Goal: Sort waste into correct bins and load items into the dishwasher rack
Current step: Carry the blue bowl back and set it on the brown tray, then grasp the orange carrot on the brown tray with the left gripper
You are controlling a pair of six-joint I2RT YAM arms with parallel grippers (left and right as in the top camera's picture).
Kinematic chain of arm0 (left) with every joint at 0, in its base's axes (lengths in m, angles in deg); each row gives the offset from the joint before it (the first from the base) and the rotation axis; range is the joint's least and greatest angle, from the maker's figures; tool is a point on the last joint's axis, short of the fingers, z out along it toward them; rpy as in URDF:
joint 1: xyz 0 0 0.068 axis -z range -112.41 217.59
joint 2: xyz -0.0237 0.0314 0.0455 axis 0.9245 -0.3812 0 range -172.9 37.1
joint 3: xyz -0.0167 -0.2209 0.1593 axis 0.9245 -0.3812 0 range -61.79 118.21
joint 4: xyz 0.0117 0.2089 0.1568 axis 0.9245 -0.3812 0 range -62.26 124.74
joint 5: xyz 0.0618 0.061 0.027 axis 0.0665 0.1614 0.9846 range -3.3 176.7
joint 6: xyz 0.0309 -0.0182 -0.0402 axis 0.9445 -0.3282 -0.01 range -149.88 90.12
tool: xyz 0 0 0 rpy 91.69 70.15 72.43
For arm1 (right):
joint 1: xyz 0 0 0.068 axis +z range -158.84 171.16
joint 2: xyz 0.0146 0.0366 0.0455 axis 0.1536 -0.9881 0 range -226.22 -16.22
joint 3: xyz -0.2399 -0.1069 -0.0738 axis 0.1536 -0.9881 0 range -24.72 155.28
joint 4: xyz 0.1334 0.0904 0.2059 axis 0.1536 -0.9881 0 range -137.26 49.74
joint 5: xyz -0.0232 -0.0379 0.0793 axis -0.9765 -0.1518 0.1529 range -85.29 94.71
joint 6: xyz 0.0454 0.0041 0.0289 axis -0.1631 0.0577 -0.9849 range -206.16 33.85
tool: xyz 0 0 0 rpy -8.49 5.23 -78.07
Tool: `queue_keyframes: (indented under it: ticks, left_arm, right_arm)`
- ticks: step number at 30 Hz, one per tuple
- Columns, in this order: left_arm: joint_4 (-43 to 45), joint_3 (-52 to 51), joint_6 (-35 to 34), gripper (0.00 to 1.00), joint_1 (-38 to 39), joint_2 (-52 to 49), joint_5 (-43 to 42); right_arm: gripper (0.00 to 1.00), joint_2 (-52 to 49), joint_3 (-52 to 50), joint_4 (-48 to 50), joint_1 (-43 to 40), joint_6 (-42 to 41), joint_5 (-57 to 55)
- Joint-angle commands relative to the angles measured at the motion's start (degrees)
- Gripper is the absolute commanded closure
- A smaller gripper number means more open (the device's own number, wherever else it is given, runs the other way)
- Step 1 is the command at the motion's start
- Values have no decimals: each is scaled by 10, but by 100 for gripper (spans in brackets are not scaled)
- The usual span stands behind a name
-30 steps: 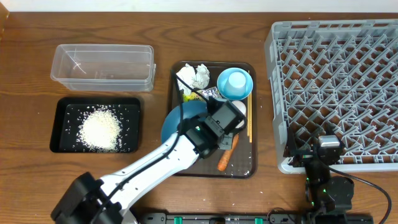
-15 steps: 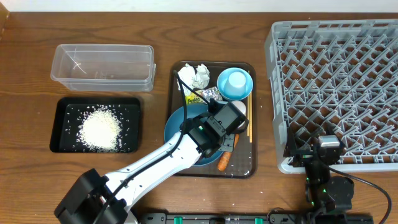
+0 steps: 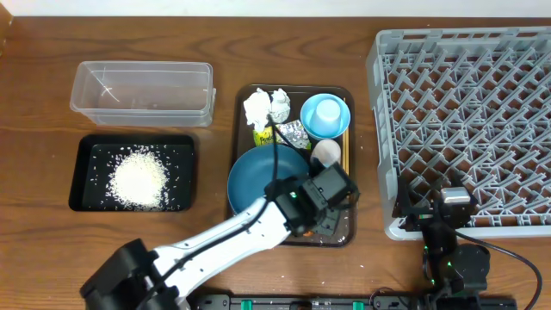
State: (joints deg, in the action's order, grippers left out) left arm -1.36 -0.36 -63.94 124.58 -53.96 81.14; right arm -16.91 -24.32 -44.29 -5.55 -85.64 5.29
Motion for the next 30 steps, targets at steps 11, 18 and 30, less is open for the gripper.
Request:
queue_keyframes:
  ticks: [11, 18, 30]
  left_arm:
    - [13, 4, 53, 62, 6, -79, 48]
    - [22, 4, 56, 61, 6, -81, 67]
    - [39, 4, 55, 61, 6, -118, 71]
  right_arm:
    - [1, 3, -1, -3, -11, 6, -2]
    - [1, 3, -1, -3, -11, 6, -2]
    - [1, 3, -1, -3, -11, 6, -2]
